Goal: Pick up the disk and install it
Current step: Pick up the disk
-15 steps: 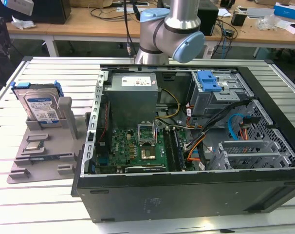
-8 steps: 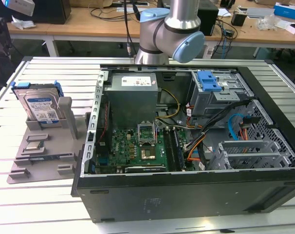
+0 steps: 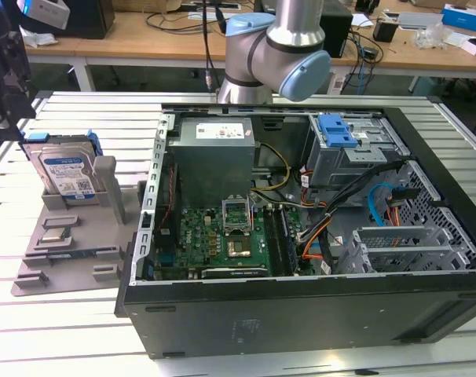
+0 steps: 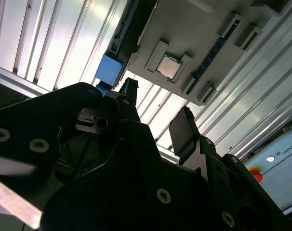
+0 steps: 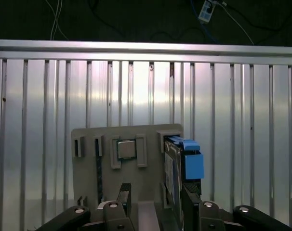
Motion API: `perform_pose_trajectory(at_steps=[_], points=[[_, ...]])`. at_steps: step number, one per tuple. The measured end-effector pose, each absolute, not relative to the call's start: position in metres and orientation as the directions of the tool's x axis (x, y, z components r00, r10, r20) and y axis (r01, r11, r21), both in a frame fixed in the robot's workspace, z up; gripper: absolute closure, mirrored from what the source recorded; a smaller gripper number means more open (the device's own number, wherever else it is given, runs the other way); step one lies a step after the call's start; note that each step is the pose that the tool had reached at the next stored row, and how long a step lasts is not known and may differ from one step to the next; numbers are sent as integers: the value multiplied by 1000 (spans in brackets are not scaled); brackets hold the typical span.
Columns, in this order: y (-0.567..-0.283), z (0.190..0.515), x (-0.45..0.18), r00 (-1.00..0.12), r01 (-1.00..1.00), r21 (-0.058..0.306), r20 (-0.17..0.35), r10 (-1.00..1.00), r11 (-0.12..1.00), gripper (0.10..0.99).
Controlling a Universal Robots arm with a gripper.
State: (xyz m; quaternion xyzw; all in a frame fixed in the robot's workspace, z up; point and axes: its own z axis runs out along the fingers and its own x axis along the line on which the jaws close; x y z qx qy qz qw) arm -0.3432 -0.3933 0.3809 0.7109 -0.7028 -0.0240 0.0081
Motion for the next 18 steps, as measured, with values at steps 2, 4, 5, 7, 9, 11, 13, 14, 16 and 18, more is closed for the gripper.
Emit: perform_pose_trajectory(at_steps=[2, 4, 5, 7, 9, 11, 13, 14, 16, 18], points=[[-392, 379, -336, 11, -999, 45, -23, -1000, -12, 545], [-389, 378, -330, 11, -999, 46, -23, -1000, -12, 545], [-388, 377, -328, 11, -999, 46, -23, -1000, -12, 545], [-386, 376, -324, 11, -999, 46, -23, -1000, -12, 545], [-383, 375, -320, 11, -999, 46, -23, -1000, -12, 545], [-379, 373, -315, 11, -999, 46, -23, -1000, -12, 545], [-375, 369, -314, 11, -999, 46, -22, -1000, -12, 545], [-374, 368, -314, 11, -999, 46, -23, -1000, -12, 545], [-370, 364, -314, 19, -999, 46, -23, -1000, -20, 545], [-368, 363, -315, 31, -998, 46, -23, -999, -32, 545]])
